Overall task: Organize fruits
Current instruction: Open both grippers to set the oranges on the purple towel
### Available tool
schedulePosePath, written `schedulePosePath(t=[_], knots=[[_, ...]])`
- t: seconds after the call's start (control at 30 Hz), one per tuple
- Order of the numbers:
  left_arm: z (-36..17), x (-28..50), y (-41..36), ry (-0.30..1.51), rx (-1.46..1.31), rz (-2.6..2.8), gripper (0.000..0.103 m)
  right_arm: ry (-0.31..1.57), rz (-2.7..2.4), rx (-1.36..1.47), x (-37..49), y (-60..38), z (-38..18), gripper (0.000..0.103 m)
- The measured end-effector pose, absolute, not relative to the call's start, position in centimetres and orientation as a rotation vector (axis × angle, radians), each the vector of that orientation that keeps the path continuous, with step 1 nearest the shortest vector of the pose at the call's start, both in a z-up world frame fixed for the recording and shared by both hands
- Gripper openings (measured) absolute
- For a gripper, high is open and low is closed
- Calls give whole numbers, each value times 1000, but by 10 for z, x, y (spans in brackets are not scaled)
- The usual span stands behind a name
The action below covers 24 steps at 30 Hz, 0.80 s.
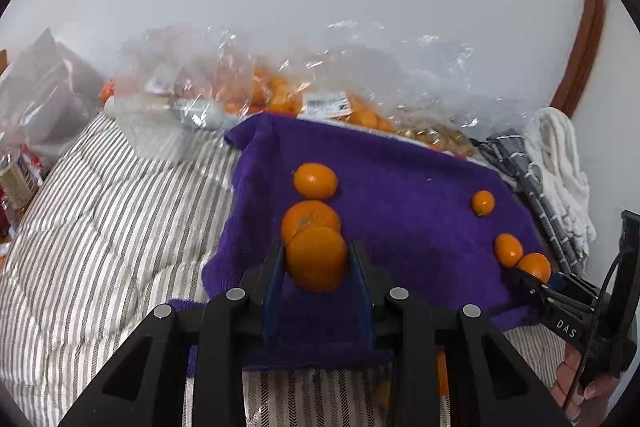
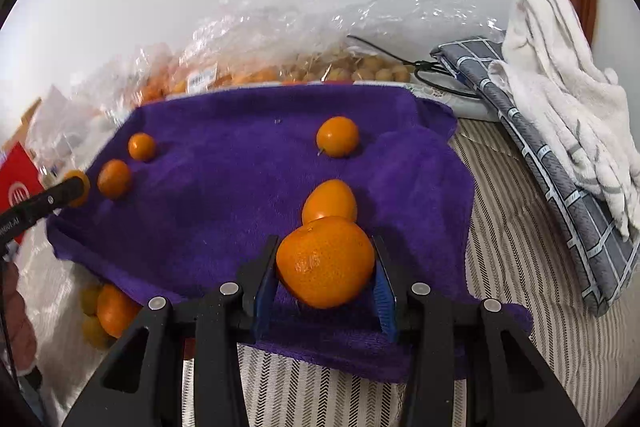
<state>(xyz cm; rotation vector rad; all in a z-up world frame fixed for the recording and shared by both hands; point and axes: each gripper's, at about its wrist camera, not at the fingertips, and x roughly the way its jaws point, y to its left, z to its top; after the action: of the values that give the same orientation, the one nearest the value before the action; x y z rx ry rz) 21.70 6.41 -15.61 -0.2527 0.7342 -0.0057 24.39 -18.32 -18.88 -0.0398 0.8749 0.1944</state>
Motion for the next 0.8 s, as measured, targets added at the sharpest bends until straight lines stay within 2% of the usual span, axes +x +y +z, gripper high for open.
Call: schedulePosePath(t=[0.37, 0.5, 0.6, 0.67, 0.8], knots=[[-171, 221, 52, 765, -220, 1, 30, 855, 199, -34, 243, -182, -190, 44], [-172, 221, 50, 759, -207, 11, 30, 855, 211, -26, 242, -184, -188, 49], [-171, 221, 51, 754, -212, 10, 31, 848, 208, -24, 239, -184, -185, 58], [-171, 221, 51, 748, -221, 7, 36, 831, 210, -14, 235, -185, -181, 64], [-168, 216, 49, 728, -236, -8, 48, 829, 240, 36, 233, -186, -180, 64]])
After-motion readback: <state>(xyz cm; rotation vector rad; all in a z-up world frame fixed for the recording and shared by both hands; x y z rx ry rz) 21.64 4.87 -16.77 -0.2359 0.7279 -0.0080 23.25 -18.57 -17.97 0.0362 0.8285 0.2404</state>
